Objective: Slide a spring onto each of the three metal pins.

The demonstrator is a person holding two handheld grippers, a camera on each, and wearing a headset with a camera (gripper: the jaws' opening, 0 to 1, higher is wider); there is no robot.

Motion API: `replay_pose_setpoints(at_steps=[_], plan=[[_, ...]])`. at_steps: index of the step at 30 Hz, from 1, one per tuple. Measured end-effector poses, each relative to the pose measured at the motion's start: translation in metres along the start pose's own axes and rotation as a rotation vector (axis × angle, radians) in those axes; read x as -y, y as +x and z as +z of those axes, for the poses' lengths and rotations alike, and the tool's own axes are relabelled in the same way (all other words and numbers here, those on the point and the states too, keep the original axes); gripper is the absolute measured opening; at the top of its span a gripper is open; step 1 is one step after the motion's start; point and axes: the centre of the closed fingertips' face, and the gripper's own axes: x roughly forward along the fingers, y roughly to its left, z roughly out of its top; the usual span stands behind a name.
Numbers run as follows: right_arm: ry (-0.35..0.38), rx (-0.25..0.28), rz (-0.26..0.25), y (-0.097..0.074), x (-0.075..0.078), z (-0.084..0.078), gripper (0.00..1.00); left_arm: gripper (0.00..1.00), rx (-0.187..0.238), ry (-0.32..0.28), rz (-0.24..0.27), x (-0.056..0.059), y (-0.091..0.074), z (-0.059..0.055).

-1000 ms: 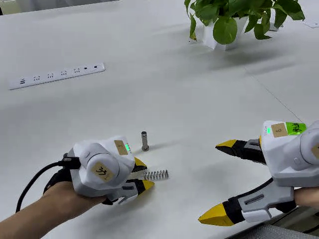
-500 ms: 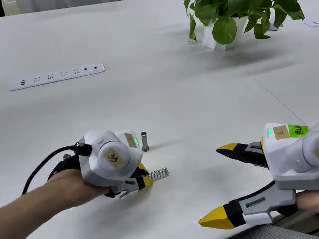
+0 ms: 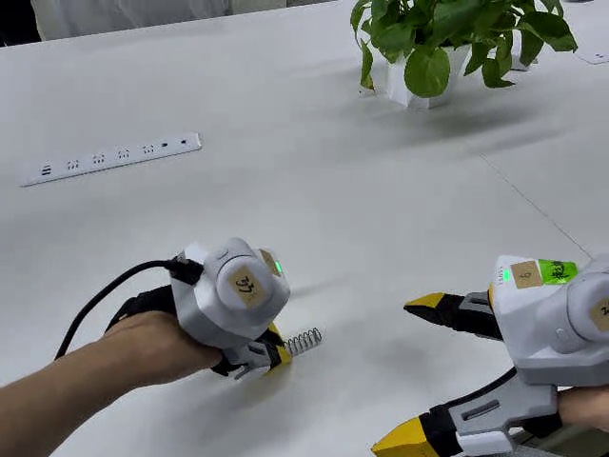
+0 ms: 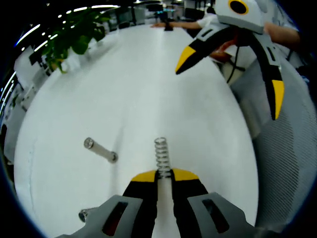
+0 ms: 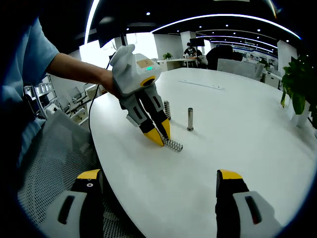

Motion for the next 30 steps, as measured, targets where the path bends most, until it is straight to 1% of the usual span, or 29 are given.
replay_pose_setpoints(at_steps=[3, 4, 6, 7, 10, 11, 12, 13, 14, 17, 19, 21, 22, 23, 24, 25, 26, 27, 29, 30], plan=[[0.009, 0.011, 0.004, 0.001, 0.000, 0.003, 0.96, 0.10, 0.021, 0.014, 0.028, 0.000, 0.001, 0.001], [0.011, 0.016, 0.006, 0.001, 0.000, 0.004, 0.96, 0.10, 0.025, 0.012, 0.031, 0.000, 0.000, 0.000], [0.015, 0.017, 0.009, 0.002, 0.000, 0.005, 0.96, 0.10, 0.050, 0.008, 0.045, -0.001, -0.002, 0.002], [0.013, 0.017, 0.010, 0.002, 0.000, 0.005, 0.96, 0.10, 0.069, -0.015, 0.050, -0.001, -0.004, 0.004], [0.013, 0.027, 0.014, 0.003, -0.001, 0.010, 0.95, 0.10, 0.106, -0.046, 0.062, -0.002, -0.013, 0.005], [0.023, 0.046, 0.014, 0.003, -0.001, 0.014, 0.93, 0.10, 0.122, -0.061, 0.067, -0.002, -0.016, 0.006], [0.039, 0.078, 0.013, 0.003, 0.000, 0.020, 0.92, 0.10, 0.155, -0.081, 0.073, -0.001, -0.020, 0.008], [0.052, 0.092, 0.017, 0.003, -0.001, 0.023, 0.92, 0.10, 0.182, -0.105, 0.080, 0.000, -0.024, 0.010], [0.065, 0.103, 0.019, 0.003, -0.001, 0.025, 0.92, 0.10, 0.197, -0.126, 0.085, 0.002, -0.027, 0.010], [0.076, 0.136, 0.030, 0.003, -0.003, 0.035, 0.91, 0.10, 0.225, -0.136, 0.108, 0.009, -0.038, 0.005], [0.077, 0.144, 0.039, 0.004, -0.005, 0.040, 0.90, 0.10, 0.256, -0.157, 0.119, 0.013, -0.044, 0.005], [0.064, 0.146, 0.050, 0.005, -0.006, 0.045, 0.89, 0.10, 0.265, -0.158, 0.132, 0.018, -0.050, 0.003], [0.048, 0.144, 0.060, 0.006, -0.008, 0.049, 0.87, 0.10, 0.273, -0.167, 0.143, 0.020, -0.055, 0.002], [0.041, 0.142, 0.068, 0.006, -0.010, 0.051, 0.86, 0.10, 0.279, -0.175, 0.142, 0.022, -0.057, 0.001], [0.036, 0.141, 0.077, 0.007, -0.012, 0.053, 0.85, 0.10, 0.293, -0.190, 0.150, 0.022, -0.060, 0.001], [0.026, 0.143, 0.092, 0.008, -0.015, 0.057, 0.84, 0.10, 0.327, -0.229, 0.154, 0.024, -0.064, 0.003], [0.018, 0.147, 0.102, 0.009, -0.017, 0.061, 0.82, 0.10, 0.340, -0.240, 0.145, 0.026, -0.067, 0.003], [0.011, 0.152, 0.119, 0.011, -0.021, 0.065, 0.81, 0.10, 0.346, -0.231, 0.154, 0.028, -0.071, 0.002], [0.007, 0.148, 0.148, 0.014, -0.027, 0.069, 0.77, 0.10, 0.349, -0.235, 0.155, 0.031, -0.075, 0.000], [-0.011, 0.144, 0.163, 0.016, -0.031, 0.072, 0.76, 0.10, 0.356, -0.223, 0.171, 0.032, -0.077, -0.001]])
